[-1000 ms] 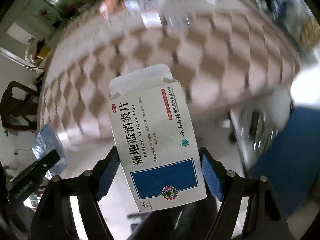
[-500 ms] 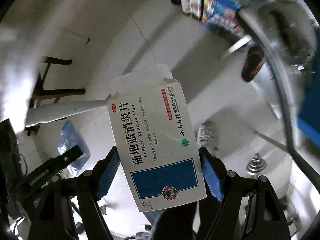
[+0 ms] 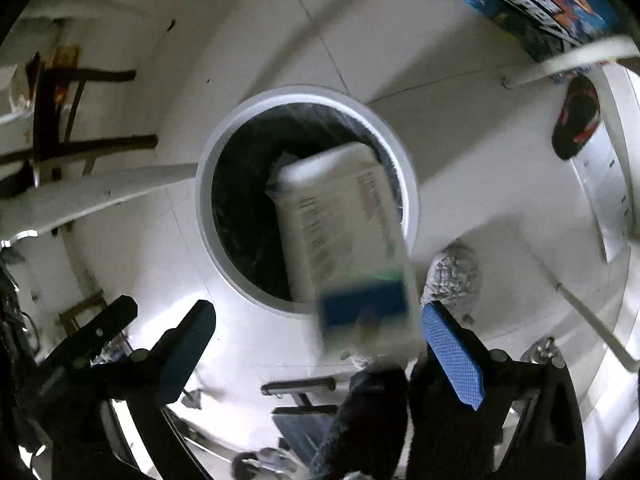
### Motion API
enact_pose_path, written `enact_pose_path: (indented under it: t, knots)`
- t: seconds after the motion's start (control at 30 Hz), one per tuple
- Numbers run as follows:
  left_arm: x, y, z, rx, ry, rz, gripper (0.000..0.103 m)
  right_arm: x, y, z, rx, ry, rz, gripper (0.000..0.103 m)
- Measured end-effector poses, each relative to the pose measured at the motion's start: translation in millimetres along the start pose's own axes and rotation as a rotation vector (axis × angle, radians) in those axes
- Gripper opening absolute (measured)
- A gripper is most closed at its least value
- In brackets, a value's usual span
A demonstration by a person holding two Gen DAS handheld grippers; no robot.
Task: Collect trash
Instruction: 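Carry both items over the trash bin and open both tools to drop them, then grasp the Doctor toothpaste box with the left tool while the right tool grasps the leaflet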
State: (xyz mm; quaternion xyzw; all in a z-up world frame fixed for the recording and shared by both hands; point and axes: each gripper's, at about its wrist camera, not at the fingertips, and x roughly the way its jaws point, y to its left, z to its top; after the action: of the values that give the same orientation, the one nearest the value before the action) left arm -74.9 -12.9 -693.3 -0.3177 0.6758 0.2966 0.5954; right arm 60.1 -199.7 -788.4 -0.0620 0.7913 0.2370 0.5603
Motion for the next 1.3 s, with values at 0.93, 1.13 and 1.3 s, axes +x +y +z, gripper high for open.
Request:
enact_pose_path:
  t: [0.93,1.13,1.3]
  knots:
    - [-199,-6,-60,0.078,-0.098,0.003,0.103,-194,72,-79,-0.23,-0.197,-0.316,0.103]
    - [-272,3,-74,0.09,-0.135,-0.027,0.103,-269,103,-110,-0.25,-0.221,-0.297,0.103]
    - [-336,8,-71,0.082,-0.205,-0.032,0.103,-339,128,-129,-0.217,-0.256,-0.232,0.103]
